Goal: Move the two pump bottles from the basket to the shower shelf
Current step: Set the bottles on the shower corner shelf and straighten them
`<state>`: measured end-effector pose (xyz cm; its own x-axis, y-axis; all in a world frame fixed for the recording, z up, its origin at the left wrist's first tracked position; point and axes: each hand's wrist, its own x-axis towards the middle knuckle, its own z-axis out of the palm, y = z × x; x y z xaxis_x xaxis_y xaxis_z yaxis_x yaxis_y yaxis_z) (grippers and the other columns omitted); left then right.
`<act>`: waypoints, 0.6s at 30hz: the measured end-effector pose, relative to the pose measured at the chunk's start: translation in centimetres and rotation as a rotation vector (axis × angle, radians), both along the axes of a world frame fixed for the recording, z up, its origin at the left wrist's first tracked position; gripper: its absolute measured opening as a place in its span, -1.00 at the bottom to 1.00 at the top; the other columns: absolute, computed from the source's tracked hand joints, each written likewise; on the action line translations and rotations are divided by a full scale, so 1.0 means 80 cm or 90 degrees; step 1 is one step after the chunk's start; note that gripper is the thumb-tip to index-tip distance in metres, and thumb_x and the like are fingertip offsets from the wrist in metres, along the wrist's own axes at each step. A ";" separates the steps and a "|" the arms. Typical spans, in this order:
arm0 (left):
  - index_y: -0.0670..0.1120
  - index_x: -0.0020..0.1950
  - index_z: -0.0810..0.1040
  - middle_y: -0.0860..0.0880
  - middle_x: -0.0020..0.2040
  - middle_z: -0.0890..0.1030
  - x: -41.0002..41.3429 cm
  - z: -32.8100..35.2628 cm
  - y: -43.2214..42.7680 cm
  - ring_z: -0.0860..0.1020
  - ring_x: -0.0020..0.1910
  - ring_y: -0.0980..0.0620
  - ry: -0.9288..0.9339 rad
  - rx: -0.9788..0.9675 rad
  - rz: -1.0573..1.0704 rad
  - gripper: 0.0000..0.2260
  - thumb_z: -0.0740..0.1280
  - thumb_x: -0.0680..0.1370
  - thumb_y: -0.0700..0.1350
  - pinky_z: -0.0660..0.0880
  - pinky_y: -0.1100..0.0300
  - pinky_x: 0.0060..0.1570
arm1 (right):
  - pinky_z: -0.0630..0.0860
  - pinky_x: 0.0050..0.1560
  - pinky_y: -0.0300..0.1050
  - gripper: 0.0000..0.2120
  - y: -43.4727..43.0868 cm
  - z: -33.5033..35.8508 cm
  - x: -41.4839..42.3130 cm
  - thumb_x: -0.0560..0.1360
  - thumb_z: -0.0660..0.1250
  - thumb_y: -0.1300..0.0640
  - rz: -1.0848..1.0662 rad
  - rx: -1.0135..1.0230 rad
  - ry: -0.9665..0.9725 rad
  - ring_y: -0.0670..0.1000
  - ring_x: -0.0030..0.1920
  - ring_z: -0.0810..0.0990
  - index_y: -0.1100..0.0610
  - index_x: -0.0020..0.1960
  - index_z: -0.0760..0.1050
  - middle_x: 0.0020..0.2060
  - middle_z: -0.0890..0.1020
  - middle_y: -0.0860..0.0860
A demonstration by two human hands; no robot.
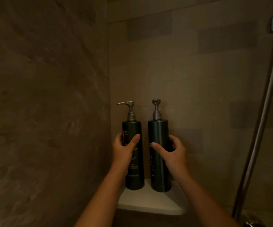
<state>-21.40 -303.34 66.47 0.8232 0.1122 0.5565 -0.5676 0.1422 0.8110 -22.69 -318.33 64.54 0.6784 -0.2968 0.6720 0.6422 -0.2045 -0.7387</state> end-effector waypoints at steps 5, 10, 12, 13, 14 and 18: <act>-0.01 0.24 0.39 0.01 0.04 0.57 0.006 -0.005 0.000 0.58 -0.07 0.07 -0.008 0.009 -0.003 -0.53 0.44 0.38 -0.05 0.48 0.23 -0.28 | 0.41 -0.24 -0.32 -0.48 0.000 -0.003 0.003 0.25 0.47 -0.12 0.008 -0.010 -0.006 -0.24 -0.08 0.52 -0.10 0.15 0.38 -0.06 0.52 -0.24; -0.02 0.32 0.30 -0.01 0.15 0.49 -0.003 -0.008 -0.002 0.50 0.00 0.13 -0.030 0.048 0.045 -0.42 0.46 0.37 -0.12 0.43 0.24 -0.18 | 0.45 -0.20 -0.27 -0.49 -0.003 0.002 -0.005 0.28 0.47 -0.06 0.033 -0.039 0.012 -0.21 -0.06 0.51 -0.09 0.16 0.35 -0.07 0.50 -0.23; 0.03 0.35 0.23 0.08 0.19 0.39 -0.017 -0.016 -0.003 0.42 0.07 0.19 -0.067 0.064 0.141 -0.35 0.47 0.35 -0.07 0.37 0.30 -0.10 | 0.47 -0.11 -0.20 -0.44 -0.007 0.000 -0.009 0.28 0.47 -0.06 0.041 -0.040 0.022 -0.16 -0.01 0.50 -0.10 0.20 0.32 -0.01 0.49 -0.20; 0.08 0.33 0.23 0.15 0.18 0.36 -0.027 -0.022 -0.004 0.38 0.08 0.30 -0.103 0.070 0.199 -0.37 0.47 0.35 -0.05 0.33 0.38 -0.10 | 0.47 -0.08 -0.17 -0.40 -0.010 -0.003 -0.012 0.28 0.47 -0.06 0.039 -0.034 0.029 -0.12 0.02 0.50 -0.08 0.24 0.30 0.03 0.49 -0.15; 0.14 0.29 0.26 0.22 0.15 0.36 -0.039 -0.027 -0.008 0.37 0.07 0.38 -0.149 0.076 0.237 -0.42 0.45 0.36 -0.03 0.32 0.46 -0.12 | 0.46 -0.08 -0.18 -0.35 -0.014 -0.005 -0.015 0.28 0.47 -0.04 0.032 -0.026 0.035 -0.08 0.04 0.50 -0.05 0.29 0.27 0.07 0.49 -0.10; 0.28 0.15 0.32 0.23 0.12 0.45 -0.069 -0.041 -0.034 0.41 0.11 0.37 -0.180 0.118 0.142 -0.56 0.40 0.42 -0.11 0.41 0.49 -0.02 | 0.46 -0.10 -0.20 -0.37 -0.028 -0.018 -0.028 0.33 0.46 0.07 -0.040 -0.032 0.024 -0.01 0.09 0.49 0.03 0.33 0.27 0.12 0.49 0.00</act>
